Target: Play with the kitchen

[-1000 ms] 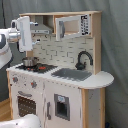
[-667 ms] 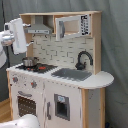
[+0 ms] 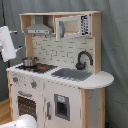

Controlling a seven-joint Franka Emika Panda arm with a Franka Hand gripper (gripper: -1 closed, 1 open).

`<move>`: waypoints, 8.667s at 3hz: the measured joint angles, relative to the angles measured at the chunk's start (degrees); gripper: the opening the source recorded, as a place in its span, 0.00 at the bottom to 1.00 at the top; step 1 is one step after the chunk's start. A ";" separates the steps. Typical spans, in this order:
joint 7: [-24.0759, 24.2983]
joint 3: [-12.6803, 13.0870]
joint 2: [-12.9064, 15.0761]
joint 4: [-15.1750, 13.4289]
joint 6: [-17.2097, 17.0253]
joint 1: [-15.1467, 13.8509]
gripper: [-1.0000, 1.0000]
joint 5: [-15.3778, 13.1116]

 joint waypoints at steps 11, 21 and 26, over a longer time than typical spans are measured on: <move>-19.69 25.29 1.58 -19.67 35.21 18.81 1.00 -19.67; -22.08 30.41 2.95 1.45 42.83 -9.64 0.00 -10.65; 8.96 30.70 2.94 1.13 42.97 -9.57 0.00 -5.01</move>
